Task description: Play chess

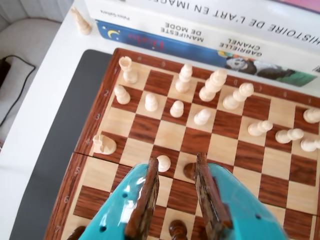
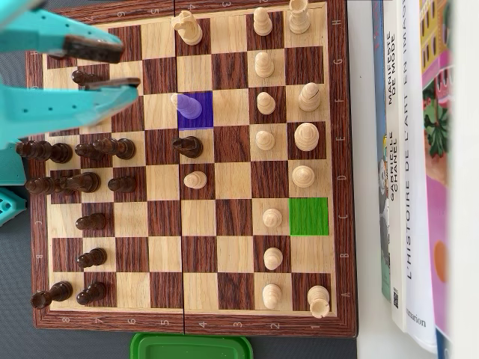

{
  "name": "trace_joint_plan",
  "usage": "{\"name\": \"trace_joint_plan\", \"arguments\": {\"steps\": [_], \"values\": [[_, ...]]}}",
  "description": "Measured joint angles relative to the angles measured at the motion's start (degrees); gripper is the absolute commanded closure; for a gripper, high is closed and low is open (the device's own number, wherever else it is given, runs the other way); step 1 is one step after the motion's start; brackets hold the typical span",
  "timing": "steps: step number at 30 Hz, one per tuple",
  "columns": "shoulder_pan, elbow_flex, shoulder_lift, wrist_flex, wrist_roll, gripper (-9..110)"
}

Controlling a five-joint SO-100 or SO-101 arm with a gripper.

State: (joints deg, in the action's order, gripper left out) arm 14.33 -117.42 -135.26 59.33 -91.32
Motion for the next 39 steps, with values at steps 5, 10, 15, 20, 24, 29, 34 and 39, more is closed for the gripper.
{"name": "trace_joint_plan", "arguments": {"steps": [5, 10, 15, 20, 24, 29, 34, 39], "values": [[0.00, 3.87, 5.98, 7.47, -4.22, 89], [0.09, 8.88, 12.92, 13.36, -6.59, 89], [1.14, 12.22, 19.34, 13.97, -6.77, 89], [2.55, 12.74, 24.96, 14.06, -6.77, 89], [2.55, 14.50, 28.30, 14.06, -6.77, 89], [2.64, 18.46, 32.78, 14.06, -6.77, 89], [2.55, 21.18, 37.00, 14.06, -6.77, 89], [2.02, 21.36, 38.85, 14.06, -6.77, 89]]}}
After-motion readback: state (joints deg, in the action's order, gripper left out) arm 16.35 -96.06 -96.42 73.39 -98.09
